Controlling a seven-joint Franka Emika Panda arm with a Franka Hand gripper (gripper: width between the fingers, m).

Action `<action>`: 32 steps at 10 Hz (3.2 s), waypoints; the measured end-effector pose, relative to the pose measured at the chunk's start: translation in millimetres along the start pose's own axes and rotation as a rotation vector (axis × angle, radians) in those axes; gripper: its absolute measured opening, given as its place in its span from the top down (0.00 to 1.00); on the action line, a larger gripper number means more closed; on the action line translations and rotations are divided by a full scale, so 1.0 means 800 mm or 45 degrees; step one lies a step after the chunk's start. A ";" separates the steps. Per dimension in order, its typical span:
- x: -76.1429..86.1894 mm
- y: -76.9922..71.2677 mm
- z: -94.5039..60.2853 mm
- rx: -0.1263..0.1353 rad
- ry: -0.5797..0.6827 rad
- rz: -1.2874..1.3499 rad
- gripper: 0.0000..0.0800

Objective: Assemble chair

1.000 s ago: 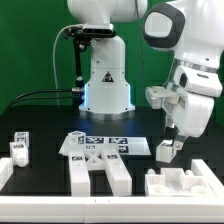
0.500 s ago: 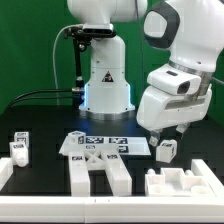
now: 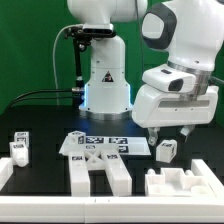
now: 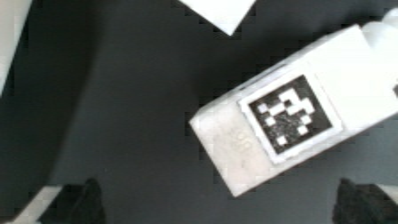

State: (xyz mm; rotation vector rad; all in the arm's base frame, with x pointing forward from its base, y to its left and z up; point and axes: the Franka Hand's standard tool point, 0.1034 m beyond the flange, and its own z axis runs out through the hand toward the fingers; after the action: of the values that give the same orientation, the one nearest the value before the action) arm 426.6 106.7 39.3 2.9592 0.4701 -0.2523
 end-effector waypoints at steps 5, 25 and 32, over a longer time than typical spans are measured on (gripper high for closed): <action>0.012 0.003 0.002 0.108 -0.084 0.625 0.19; -0.044 -0.031 0.026 0.819 -1.296 0.977 0.19; -0.044 -0.029 0.025 0.823 -1.297 0.978 0.91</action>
Offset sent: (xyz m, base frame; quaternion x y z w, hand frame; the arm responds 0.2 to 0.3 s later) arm -0.0018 0.0031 0.0044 -0.0307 0.0314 0.0756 0.9962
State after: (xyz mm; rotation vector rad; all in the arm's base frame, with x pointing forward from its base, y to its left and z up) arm 383.6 114.9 23.6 2.6823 -0.9813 -1.8783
